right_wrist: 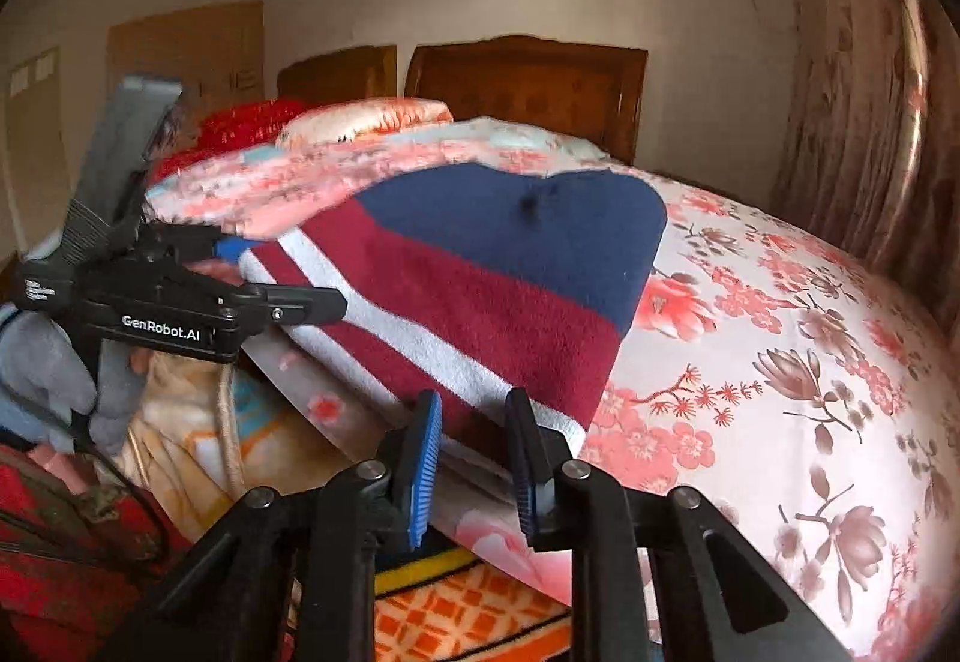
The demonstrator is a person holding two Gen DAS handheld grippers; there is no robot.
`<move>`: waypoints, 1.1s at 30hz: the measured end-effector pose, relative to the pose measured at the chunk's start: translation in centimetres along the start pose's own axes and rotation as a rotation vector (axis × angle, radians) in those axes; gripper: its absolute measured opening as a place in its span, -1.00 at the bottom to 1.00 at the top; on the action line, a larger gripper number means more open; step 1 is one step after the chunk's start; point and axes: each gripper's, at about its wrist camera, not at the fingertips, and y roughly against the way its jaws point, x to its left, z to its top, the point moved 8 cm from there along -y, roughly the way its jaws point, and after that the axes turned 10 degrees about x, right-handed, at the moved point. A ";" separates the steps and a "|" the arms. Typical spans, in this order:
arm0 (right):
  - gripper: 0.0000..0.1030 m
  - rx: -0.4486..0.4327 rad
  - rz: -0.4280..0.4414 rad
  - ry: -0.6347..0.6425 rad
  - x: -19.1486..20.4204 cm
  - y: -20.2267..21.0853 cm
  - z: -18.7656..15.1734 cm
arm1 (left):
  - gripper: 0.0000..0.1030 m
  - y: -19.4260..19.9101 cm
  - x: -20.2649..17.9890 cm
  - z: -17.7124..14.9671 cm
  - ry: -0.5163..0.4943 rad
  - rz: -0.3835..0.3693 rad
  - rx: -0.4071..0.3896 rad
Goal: Fold small clothes
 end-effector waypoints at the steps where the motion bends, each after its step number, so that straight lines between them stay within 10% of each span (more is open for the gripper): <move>1: -0.57 -0.013 -0.008 0.010 0.1 0.6 0.3 | 1.00 1.4 -0.1 0.5 -0.002 0.008 -0.045; 5: -0.57 -0.071 -0.018 0.011 0.1 1.9 1.3 | 1.00 4.1 -2.3 2.3 -0.037 -0.056 -0.137; 10: -0.57 0.001 -0.021 0.014 0.1 -0.7 0.2 | 1.00 0.6 -5.1 3.9 -0.129 -0.049 -0.046; 17: -0.57 -0.062 -0.036 -0.037 -1.8 1.5 1.3 | 1.00 -3.6 -1.7 9.4 0.091 -0.031 0.025; 22: -0.57 -0.029 -0.037 -0.043 -2.0 0.8 1.0 | 1.00 -7.3 -0.1 9.2 0.041 0.111 0.135; 33: -0.57 -0.006 -0.020 0.039 -4.6 -2.4 9.1 | 1.00 -8.2 1.6 8.3 0.139 0.008 0.149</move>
